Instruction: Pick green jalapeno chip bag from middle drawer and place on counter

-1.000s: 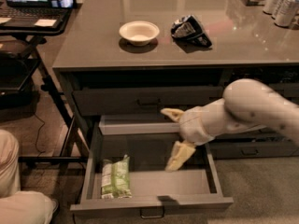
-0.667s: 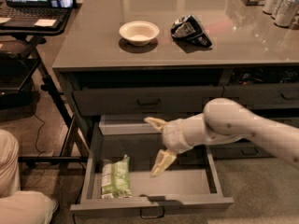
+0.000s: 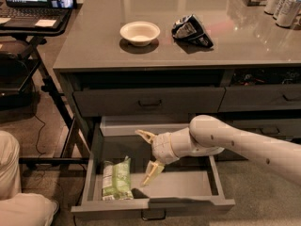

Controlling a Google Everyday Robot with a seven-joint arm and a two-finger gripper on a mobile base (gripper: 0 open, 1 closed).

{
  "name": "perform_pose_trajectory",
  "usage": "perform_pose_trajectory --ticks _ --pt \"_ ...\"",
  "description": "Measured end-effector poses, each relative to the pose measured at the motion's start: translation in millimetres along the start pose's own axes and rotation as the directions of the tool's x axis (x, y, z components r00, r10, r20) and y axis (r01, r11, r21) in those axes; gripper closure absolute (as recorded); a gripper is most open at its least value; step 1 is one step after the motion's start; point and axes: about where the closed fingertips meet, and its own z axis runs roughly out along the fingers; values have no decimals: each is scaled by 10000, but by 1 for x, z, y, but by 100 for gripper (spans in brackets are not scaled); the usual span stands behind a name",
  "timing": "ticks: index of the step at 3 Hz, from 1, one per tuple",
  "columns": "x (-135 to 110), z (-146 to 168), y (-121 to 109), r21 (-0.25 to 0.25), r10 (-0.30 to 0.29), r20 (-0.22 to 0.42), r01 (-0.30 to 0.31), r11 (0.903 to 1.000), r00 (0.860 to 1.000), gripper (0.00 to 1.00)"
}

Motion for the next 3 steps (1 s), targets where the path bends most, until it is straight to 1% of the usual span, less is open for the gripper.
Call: perform_pose_trajectory --ticks 1,2,3 --pt "-3 9 -1 -118 -112 -303 109 9999 9995 0" --pt "17 36 -10 -210 -30 -1118 7 9998 9937 0" --pt "40 64 -24 -240 -72 -1640 33 9997 9864 0"
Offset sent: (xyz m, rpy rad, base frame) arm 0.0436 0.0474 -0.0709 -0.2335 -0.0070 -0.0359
